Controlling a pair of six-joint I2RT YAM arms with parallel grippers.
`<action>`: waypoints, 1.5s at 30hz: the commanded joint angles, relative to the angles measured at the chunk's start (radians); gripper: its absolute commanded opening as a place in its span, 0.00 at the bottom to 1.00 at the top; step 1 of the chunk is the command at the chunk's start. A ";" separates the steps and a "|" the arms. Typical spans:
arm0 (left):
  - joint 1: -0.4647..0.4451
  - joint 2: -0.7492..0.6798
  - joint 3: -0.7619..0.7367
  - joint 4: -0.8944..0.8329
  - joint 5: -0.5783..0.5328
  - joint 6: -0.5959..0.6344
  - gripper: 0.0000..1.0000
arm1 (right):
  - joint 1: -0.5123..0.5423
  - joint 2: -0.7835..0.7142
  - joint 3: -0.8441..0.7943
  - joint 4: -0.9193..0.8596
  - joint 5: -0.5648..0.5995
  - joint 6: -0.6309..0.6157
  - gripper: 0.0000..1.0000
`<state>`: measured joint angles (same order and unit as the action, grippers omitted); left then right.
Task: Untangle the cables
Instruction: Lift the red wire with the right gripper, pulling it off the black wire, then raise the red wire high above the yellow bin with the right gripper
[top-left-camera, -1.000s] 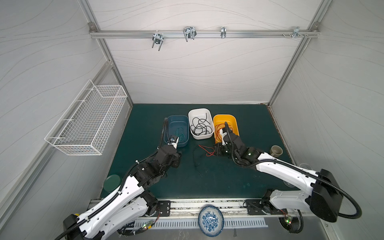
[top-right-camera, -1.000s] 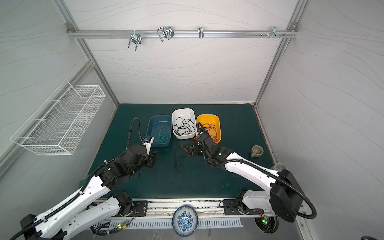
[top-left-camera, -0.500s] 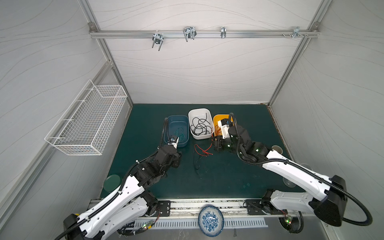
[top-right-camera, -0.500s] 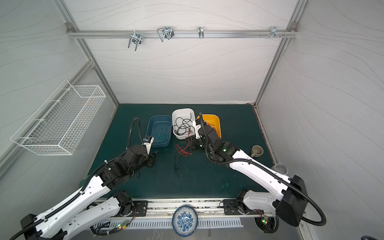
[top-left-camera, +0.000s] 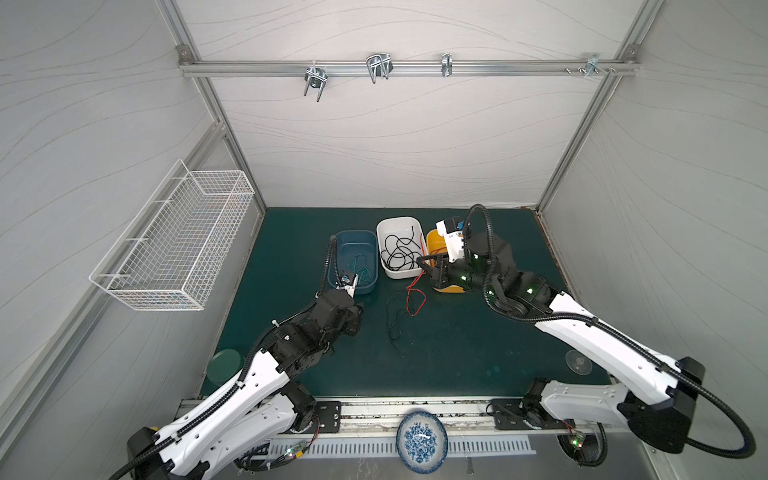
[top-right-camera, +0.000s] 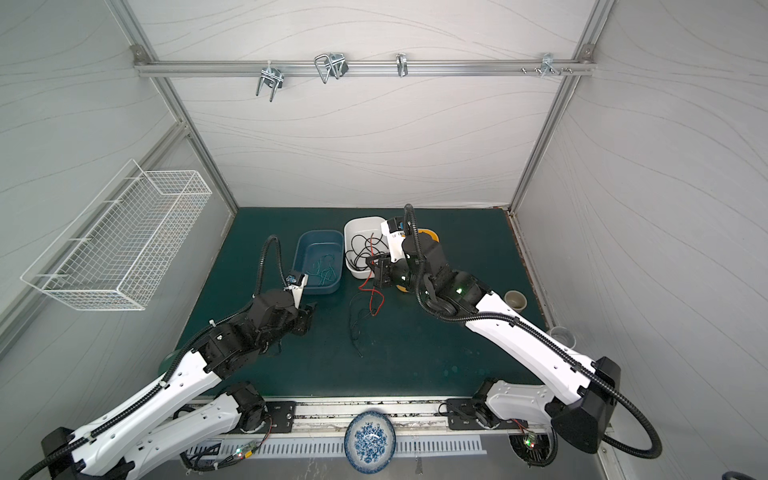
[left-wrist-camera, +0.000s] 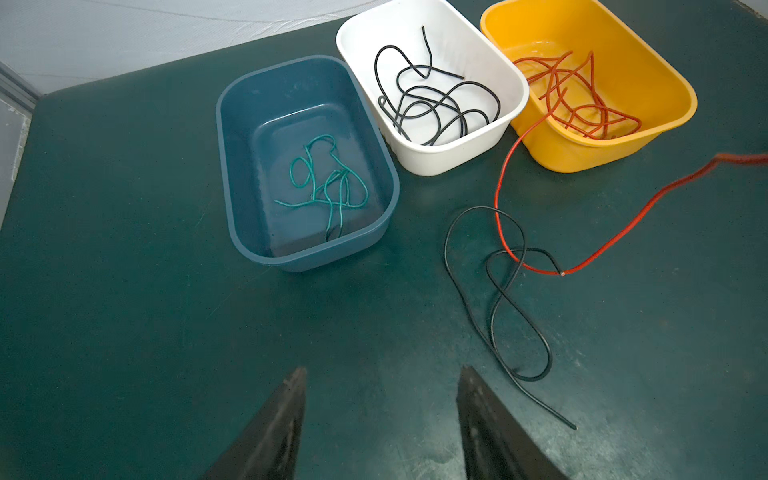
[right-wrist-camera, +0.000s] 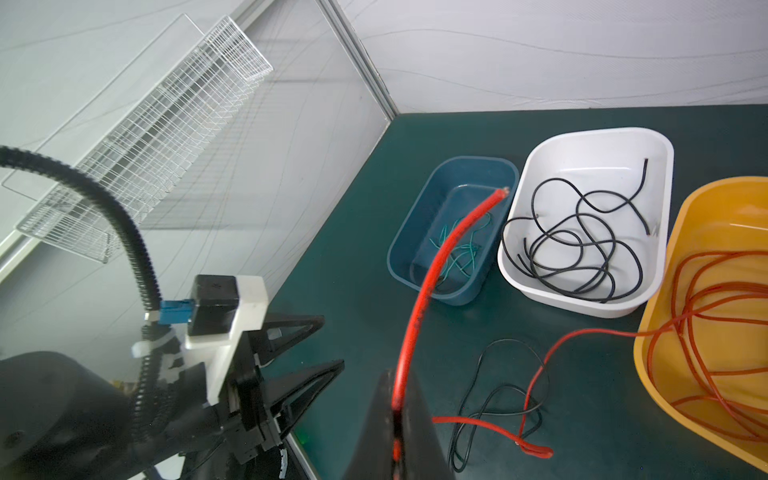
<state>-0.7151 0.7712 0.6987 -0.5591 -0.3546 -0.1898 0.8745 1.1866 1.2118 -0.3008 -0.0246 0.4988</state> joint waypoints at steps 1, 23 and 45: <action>0.003 -0.004 0.004 0.025 0.005 0.007 0.60 | -0.009 -0.028 0.069 -0.046 -0.016 -0.045 0.00; 0.002 -0.006 0.006 0.023 0.006 0.007 0.60 | -0.147 -0.015 0.526 -0.269 -0.001 -0.160 0.00; 0.002 -0.010 0.004 0.024 0.003 0.007 0.60 | -0.563 0.139 0.423 -0.132 -0.168 0.055 0.00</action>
<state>-0.7151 0.7700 0.6987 -0.5591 -0.3515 -0.1898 0.3206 1.3212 1.6466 -0.5011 -0.1734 0.5133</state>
